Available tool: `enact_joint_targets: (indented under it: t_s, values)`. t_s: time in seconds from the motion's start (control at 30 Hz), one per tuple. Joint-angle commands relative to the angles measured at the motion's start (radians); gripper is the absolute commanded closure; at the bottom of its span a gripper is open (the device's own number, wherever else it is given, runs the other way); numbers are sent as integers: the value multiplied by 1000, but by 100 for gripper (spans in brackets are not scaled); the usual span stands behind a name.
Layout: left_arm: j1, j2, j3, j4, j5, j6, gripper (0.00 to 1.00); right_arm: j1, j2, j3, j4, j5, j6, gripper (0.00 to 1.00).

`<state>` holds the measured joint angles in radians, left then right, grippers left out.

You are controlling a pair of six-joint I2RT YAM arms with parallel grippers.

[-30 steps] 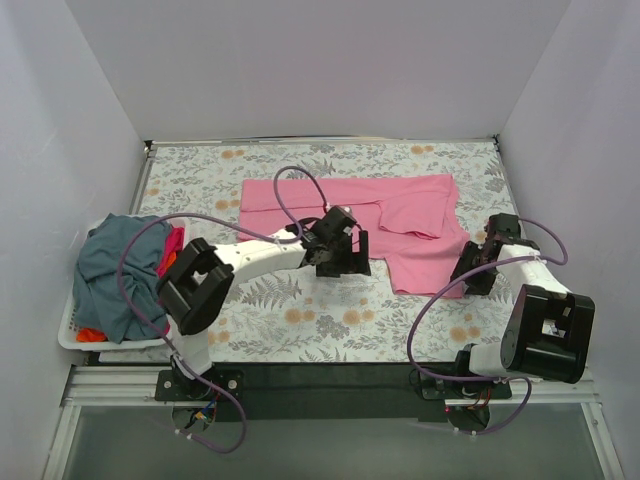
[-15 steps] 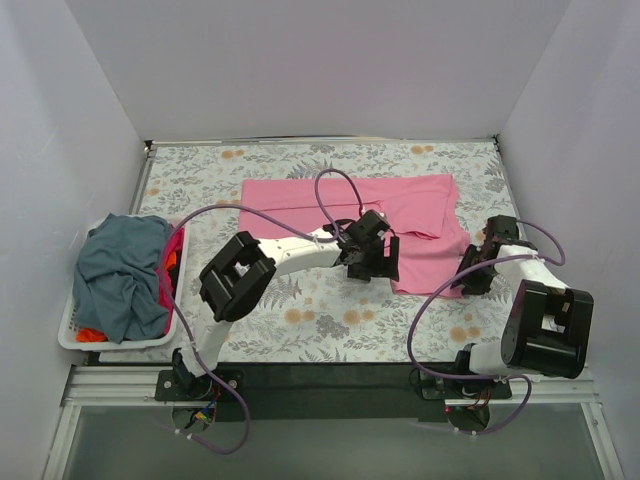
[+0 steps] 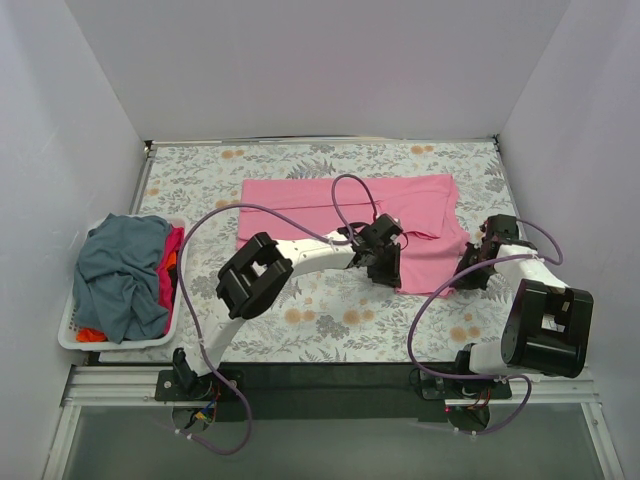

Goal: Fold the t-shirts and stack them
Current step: Fold the tshirt

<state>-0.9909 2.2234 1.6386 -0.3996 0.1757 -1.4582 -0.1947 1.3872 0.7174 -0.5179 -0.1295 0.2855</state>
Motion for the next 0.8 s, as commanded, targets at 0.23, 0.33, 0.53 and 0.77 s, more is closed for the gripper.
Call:
enact_joint_targets:
  t_s: [0.23,0.33,0.53,0.77]
  values:
    - [37,18,40,-38,15,-5,100,18,12,224,38,-122,-2,99]
    - [89,-7,61,-30,11,4,100,24,48,330,48,-159,-11,99]
    - [196,8,182,-27,42,44,100,43,194,543,87,-243,-26,99]
    - [287,64,297,13,84,67,100,83,366,747,139,-280,-32,99]
